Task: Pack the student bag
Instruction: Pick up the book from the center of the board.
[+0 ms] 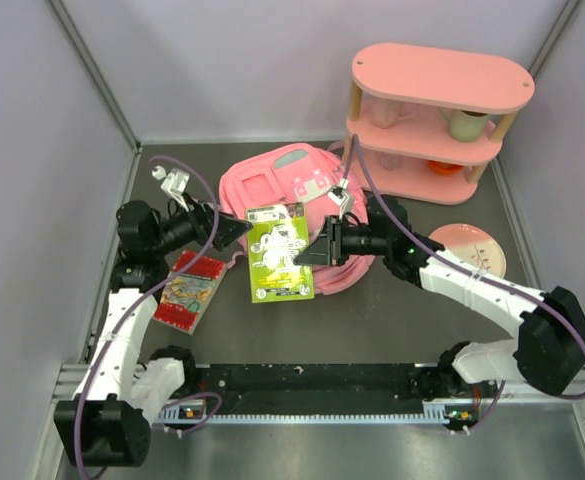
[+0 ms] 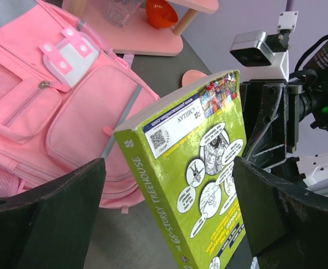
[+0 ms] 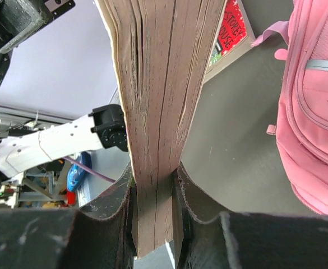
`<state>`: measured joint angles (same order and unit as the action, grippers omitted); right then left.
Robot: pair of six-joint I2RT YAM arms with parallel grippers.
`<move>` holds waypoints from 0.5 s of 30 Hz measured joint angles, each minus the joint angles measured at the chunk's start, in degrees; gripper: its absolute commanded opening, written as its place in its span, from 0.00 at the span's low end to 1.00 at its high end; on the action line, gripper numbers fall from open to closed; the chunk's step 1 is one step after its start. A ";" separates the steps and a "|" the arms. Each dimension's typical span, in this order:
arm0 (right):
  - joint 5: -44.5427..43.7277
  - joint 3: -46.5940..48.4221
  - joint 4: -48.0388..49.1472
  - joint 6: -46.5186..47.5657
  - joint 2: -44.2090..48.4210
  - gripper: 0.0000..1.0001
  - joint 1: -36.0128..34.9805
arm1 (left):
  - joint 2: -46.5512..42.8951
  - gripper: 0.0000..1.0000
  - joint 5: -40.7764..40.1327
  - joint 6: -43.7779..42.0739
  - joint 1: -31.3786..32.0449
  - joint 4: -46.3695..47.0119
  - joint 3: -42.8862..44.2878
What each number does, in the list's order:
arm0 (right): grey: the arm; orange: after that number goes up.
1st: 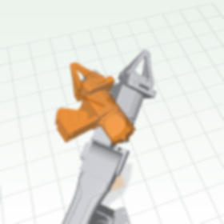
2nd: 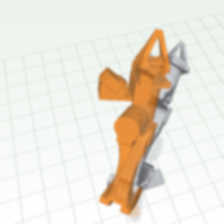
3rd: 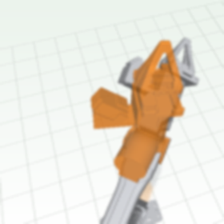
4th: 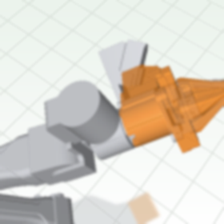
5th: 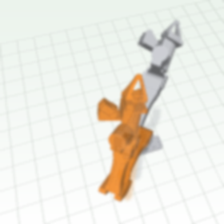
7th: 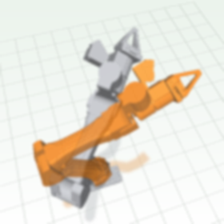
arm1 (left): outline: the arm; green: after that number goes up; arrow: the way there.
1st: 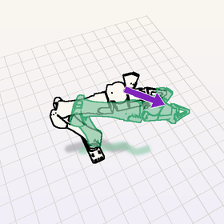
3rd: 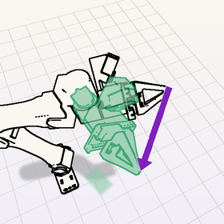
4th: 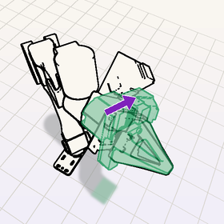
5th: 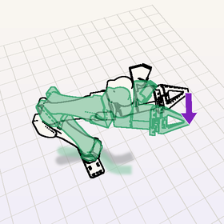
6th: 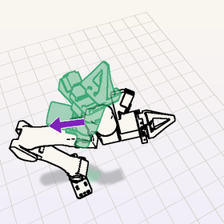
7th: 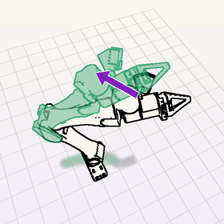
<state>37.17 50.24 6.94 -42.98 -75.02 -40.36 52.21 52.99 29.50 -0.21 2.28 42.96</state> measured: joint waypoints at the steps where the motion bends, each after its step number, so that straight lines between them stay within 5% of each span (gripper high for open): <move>1: -0.28 -0.22 -0.37 0.09 0.57 0.00 0.00 | -0.22 0.99 -0.24 -0.39 0.00 -0.33 0.26; 15: 2.80 -1.14 2.10 -0.50 3.06 0.00 0.02 | 1.62 0.99 3.82 -1.09 1.16 -0.24 0.44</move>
<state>39.97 49.10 9.04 -43.48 -71.96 -40.34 53.82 56.82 28.40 0.95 2.04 43.40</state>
